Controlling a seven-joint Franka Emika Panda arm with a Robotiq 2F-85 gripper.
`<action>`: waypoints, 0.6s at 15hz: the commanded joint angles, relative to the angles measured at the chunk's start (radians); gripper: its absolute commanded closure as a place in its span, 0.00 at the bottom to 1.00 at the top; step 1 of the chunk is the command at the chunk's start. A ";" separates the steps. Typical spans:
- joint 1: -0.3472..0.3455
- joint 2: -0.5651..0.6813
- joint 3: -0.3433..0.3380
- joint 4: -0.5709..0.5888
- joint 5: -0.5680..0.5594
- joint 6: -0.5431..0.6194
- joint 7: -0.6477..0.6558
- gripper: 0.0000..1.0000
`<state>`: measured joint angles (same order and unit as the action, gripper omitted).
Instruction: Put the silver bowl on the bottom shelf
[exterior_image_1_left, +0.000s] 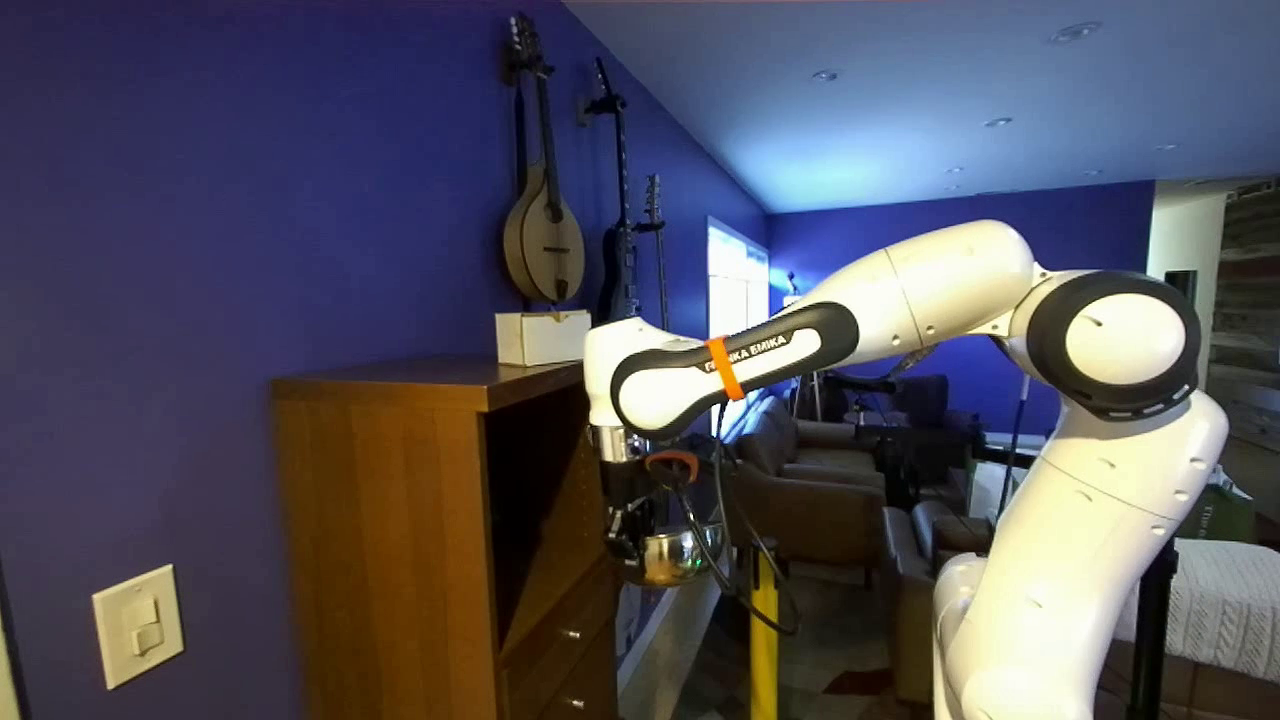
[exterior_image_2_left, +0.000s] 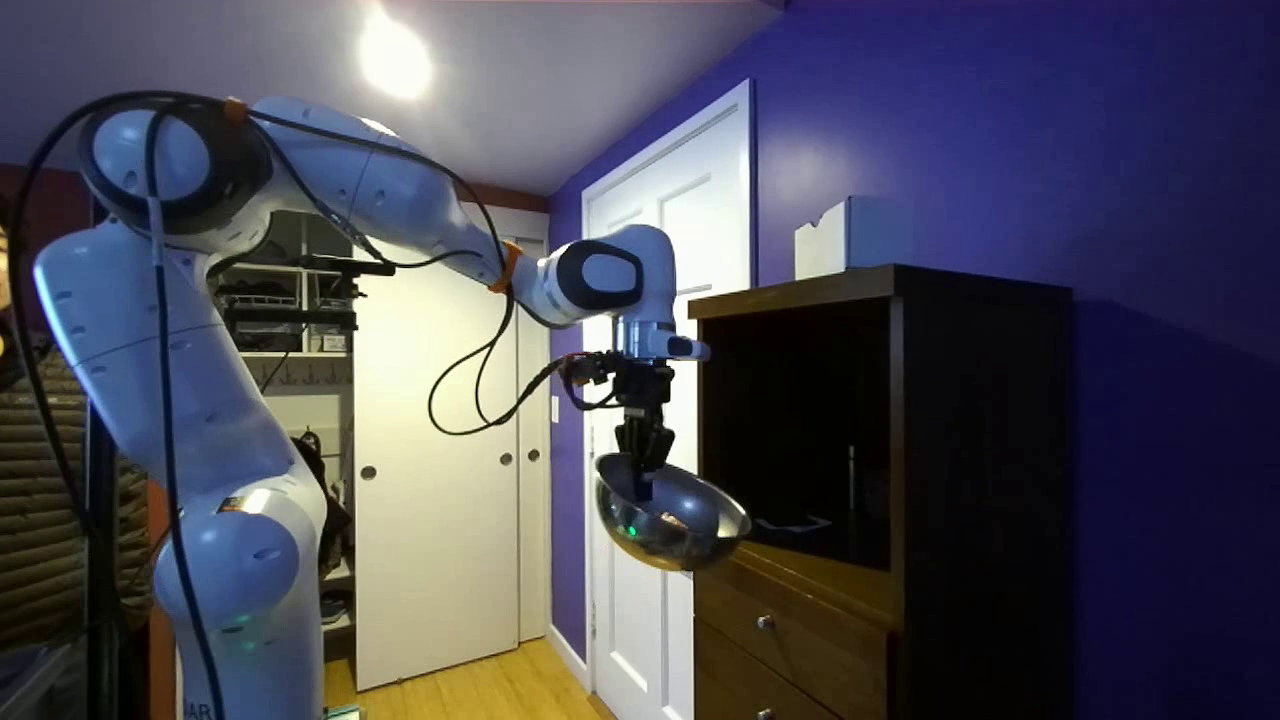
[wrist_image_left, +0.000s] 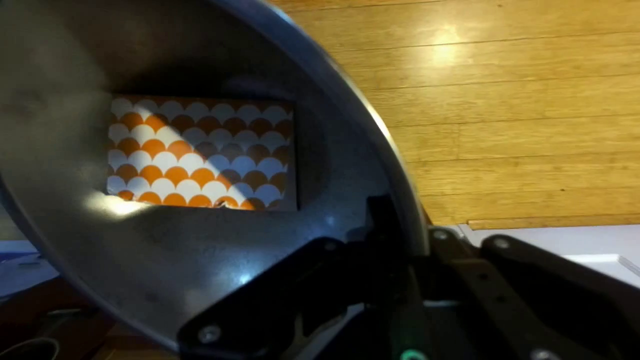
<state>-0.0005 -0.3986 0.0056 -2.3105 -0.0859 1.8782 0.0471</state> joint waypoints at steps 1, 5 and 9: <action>-0.004 0.014 0.007 0.018 -0.030 -0.003 -0.001 0.93; -0.001 -0.010 0.026 0.002 -0.120 0.120 -0.037 0.98; 0.010 -0.037 0.045 -0.042 -0.197 0.266 -0.079 0.98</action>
<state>0.0041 -0.3778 0.0361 -2.2960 -0.2161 2.0489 0.0007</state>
